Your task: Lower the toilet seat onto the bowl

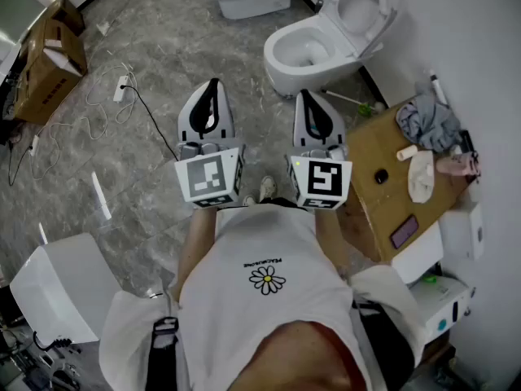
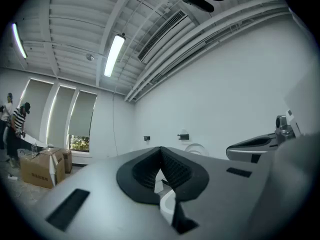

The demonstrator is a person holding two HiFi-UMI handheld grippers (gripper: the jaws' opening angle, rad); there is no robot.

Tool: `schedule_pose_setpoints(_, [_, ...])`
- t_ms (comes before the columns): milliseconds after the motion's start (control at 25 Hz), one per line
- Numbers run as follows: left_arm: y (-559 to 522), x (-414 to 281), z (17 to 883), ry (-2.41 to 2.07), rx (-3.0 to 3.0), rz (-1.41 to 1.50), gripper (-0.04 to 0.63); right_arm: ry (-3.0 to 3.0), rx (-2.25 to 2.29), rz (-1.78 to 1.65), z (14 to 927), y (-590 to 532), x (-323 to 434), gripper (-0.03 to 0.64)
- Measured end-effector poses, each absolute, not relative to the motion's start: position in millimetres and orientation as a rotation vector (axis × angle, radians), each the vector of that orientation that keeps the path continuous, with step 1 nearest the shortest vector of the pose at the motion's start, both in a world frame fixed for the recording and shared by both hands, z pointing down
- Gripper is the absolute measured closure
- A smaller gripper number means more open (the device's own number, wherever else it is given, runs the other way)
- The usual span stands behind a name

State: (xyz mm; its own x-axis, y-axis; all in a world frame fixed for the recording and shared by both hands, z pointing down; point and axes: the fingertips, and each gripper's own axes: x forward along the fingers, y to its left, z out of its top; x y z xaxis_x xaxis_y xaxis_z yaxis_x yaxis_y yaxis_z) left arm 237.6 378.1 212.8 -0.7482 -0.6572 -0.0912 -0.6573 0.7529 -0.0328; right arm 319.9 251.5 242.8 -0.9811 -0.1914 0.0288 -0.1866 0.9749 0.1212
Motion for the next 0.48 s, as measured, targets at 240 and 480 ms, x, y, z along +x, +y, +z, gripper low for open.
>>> schedule_pose_setpoints(240, [373,234,210,2.835,-1.069,-0.006,0.575,-3.082,0.310,-0.199,242,242,319,0.586])
schedule_pose_setpoints(480, [365,232,208,2.818,-1.074,-0.032,0.575,-3.092,0.310,-0.182,240,234,316,0.588])
